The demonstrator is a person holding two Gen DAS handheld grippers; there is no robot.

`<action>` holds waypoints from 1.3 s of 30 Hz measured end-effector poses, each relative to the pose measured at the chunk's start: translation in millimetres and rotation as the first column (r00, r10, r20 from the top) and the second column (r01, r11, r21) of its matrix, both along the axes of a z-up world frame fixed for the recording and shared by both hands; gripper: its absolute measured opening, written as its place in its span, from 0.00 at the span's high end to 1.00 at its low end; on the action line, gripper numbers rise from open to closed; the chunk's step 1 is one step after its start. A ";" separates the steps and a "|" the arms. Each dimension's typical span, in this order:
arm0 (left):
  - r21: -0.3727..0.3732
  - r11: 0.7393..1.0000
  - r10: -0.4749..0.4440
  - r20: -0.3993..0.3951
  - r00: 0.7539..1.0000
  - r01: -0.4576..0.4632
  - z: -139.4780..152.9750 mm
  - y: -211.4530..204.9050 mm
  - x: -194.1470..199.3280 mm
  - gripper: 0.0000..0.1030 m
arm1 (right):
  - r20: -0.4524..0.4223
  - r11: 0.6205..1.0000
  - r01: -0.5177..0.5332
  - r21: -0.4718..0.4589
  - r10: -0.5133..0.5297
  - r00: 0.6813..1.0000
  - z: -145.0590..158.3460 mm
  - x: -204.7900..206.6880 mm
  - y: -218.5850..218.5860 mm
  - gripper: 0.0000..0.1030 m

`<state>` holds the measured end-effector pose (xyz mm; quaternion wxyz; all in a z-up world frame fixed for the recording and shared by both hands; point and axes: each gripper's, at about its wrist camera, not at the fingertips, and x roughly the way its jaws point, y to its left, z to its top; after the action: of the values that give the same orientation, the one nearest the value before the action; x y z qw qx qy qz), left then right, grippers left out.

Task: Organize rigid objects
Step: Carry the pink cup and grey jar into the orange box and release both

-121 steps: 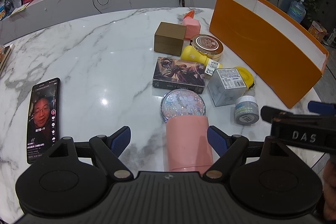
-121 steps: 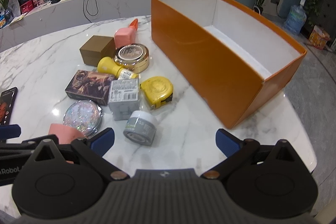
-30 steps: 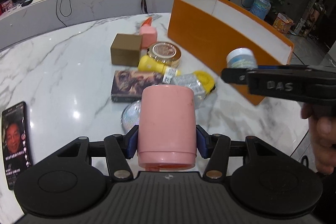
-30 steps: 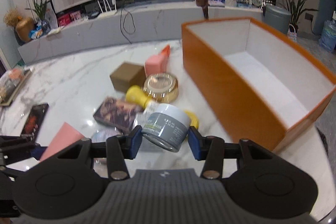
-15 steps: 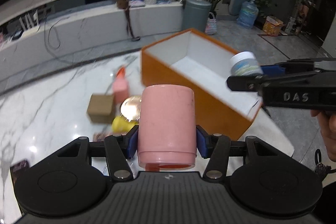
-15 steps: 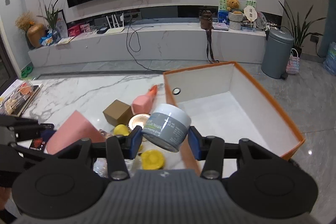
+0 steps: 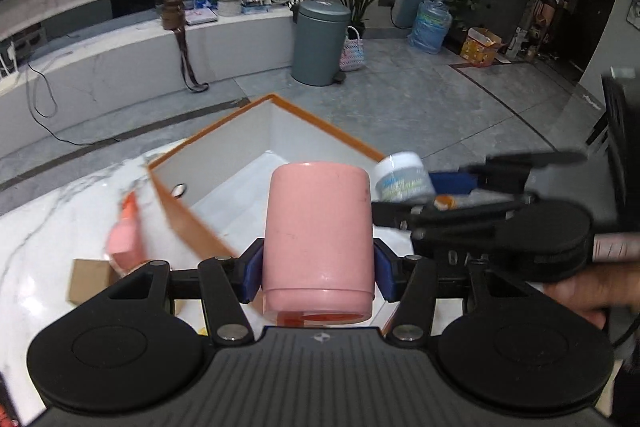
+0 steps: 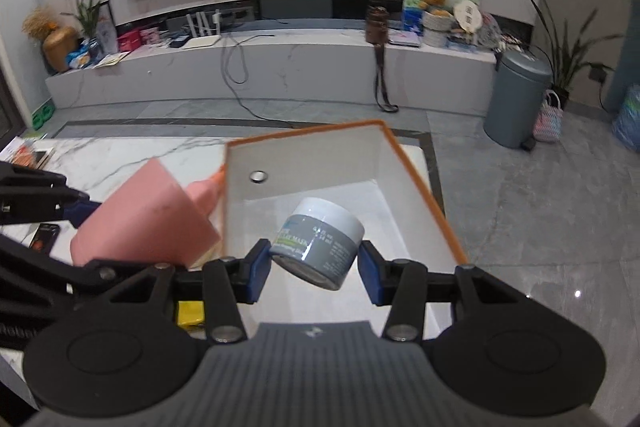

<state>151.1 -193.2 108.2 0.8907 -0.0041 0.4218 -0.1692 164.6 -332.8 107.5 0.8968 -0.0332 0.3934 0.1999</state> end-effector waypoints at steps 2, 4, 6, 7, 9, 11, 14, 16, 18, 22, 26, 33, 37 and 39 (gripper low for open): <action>-0.014 1.000 0.003 -0.019 1.000 -0.003 -4.6 -7.2 15.4 0.40 | -0.014 0.999 0.023 0.025 -0.022 1.000 -8.0 6.8 -11.1 0.54; -0.017 1.000 0.014 -0.033 0.999 -0.014 -9.8 -13.3 28.5 0.40 | -0.031 0.999 0.045 0.027 -0.044 0.999 -18.5 14.6 -19.2 0.54; -0.029 0.999 0.033 -0.052 0.998 -0.034 -15.7 -16.9 40.6 0.40 | -0.047 0.998 0.056 -0.011 -0.057 0.997 -29.9 22.1 -21.1 0.54; -0.042 0.998 0.044 -0.069 0.997 -0.047 -20.4 -17.1 48.1 0.40 | -0.051 0.998 0.054 -0.033 -0.055 0.997 -35.3 24.7 -20.9 0.54; -0.074 0.994 0.071 -0.108 0.992 -0.079 -30.6 -16.7 62.3 0.40 | -0.068 0.998 0.034 -0.048 -0.037 0.997 -47.2 29.3 -22.2 0.54; -0.099 0.989 0.096 -0.148 0.984 -0.111 -43.6 -15.0 75.1 0.40 | -0.089 0.998 0.009 -0.055 -0.014 0.996 -60.5 32.5 -24.2 0.54; -0.089 0.985 0.127 -0.184 0.975 -0.145 -61.8 -17.4 87.6 0.40 | -0.109 0.996 -0.023 -0.081 0.014 0.994 -74.3 38.8 -24.1 0.54; -0.071 0.986 0.136 -0.205 0.969 -0.154 -71.3 -20.1 91.7 0.40 | -0.122 0.996 -0.052 -0.078 0.042 0.992 -80.9 41.0 -24.6 0.54; -0.040 0.987 0.143 -0.223 0.964 -0.156 -81.3 -23.8 96.4 0.40 | -0.126 0.993 -0.088 -0.082 0.077 0.989 -83.9 41.4 -22.9 0.54; 0.012 0.990 0.142 -0.263 0.954 -0.144 -95.3 -31.9 99.4 0.40 | -0.146 0.978 -0.167 -0.122 0.149 0.978 -90.1 41.7 -14.6 0.54; 0.031 0.991 0.137 -0.277 0.951 -0.133 -105.2 -37.4 98.1 0.40 | -0.180 0.970 -0.195 -0.147 0.168 0.969 -99.0 43.7 -11.6 0.54; 0.056 0.992 0.122 -0.286 0.950 -0.111 -114.4 -46.2 93.7 0.40 | -0.217 0.967 -0.197 -0.161 0.161 0.963 -105.0 50.5 -12.5 0.54; 0.112 0.990 0.113 -0.283 0.952 -0.084 -117.5 -56.2 91.3 0.40 | -0.223 0.962 -0.206 -0.179 0.164 0.961 -106.3 61.3 -9.2 0.54; 0.140 0.989 0.088 -0.304 0.948 -0.047 -121.6 -61.4 90.6 0.39 | -0.225 0.961 -0.207 -0.183 0.164 0.961 -106.2 58.4 -7.8 0.54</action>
<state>241.6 -254.6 -13.4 0.8171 0.0135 0.5661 -0.1078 223.0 -340.6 1.3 0.8198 -0.1409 0.4983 0.2444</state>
